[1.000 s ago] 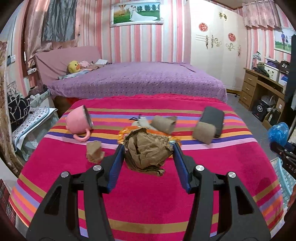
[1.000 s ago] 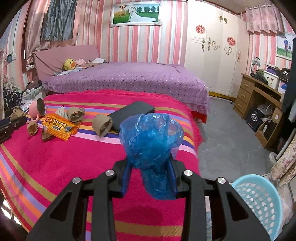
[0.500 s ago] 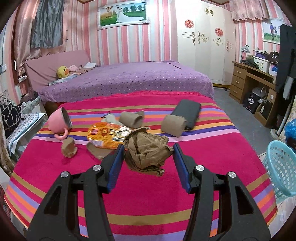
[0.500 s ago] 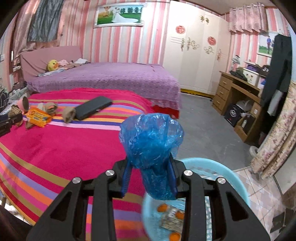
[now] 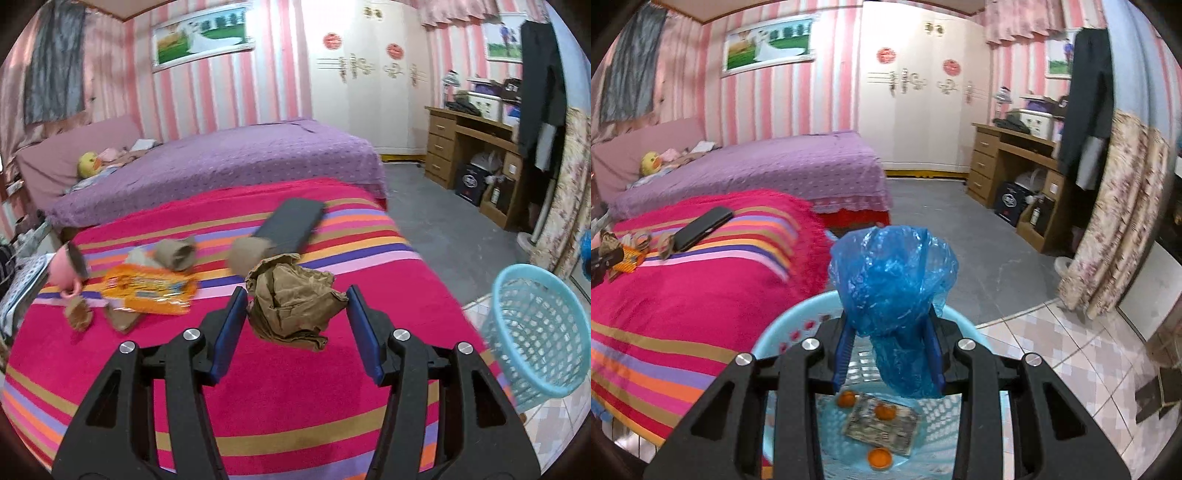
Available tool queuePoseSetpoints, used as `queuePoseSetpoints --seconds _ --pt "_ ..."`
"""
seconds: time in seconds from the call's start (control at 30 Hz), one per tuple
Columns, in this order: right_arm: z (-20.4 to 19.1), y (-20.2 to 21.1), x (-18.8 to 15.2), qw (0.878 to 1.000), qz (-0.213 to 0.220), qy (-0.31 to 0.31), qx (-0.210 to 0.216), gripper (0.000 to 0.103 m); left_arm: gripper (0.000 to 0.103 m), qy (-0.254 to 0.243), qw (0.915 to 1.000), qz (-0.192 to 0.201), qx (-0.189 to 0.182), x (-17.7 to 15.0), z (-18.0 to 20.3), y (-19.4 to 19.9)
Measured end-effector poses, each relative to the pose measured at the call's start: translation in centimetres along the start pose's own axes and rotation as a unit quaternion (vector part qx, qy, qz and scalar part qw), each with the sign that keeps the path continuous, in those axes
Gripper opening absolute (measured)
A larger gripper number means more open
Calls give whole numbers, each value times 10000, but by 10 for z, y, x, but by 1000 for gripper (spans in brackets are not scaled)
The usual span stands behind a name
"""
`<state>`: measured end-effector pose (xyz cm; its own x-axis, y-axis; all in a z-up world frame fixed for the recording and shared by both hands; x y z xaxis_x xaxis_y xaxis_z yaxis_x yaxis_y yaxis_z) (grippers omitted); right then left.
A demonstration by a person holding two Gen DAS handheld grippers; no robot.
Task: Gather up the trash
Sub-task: 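Carry the brown paper and blue bag over the light-blue basket, then open the left tool to drop the brown paper while the right tool releases the blue bag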
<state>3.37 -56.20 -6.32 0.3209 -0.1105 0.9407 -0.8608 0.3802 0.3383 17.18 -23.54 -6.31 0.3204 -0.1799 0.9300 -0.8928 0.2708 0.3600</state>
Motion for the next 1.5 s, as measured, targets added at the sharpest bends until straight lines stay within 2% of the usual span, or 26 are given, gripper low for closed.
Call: queuePoseSetpoints --seconds 0.2,0.4,0.6,0.7,0.83,0.9,1.03,1.17,1.23,1.5 --pt "33 -7 -16 9996 -72 -242 -130 34 54 -107 9986 112 -515 0 79 -1" --pt "44 -9 -25 9997 -57 -188 -157 34 54 -255 9949 74 -976 -11 157 -6" --pt "64 -12 -33 9991 -85 -347 -229 34 54 -414 9901 -35 -1340 -23 221 -10" --pt "70 -12 -35 9987 -71 -433 -268 34 54 -489 9890 -124 -1387 -30 239 -17" --pt "77 -16 -38 9981 -99 -536 -289 34 54 -510 9885 -247 -1401 -35 250 -28" --pt "77 -17 -39 9981 -120 -539 -281 34 59 -489 9880 -299 -1436 -34 252 -32" --pt "72 -18 -39 9984 -127 -499 -241 34 76 -460 9867 -357 -1517 -33 252 -34" --pt "68 -20 -40 9984 -162 -494 -202 34 85 -434 9872 -297 -1505 -28 247 -34" --pt "66 -22 -43 9984 -204 -484 -187 34 90 -389 9887 -190 -1434 -22 238 -31" --pt "50 -34 -51 9984 -340 -442 -62 35 97 -272 9935 31 -1101 -6 199 -27"
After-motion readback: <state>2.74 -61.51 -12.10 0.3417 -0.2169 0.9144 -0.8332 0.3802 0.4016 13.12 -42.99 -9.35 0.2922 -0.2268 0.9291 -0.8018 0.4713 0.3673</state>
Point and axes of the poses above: each gripper's, at about its wrist camera, not at the fingertips, and y roughly against the way its jaws point, z to its right, x to its top, the point moved 10 cm from there along -y, roughly the way its jaws point, and after that the axes turned 12 degrees about z, right-handed, at the moved point
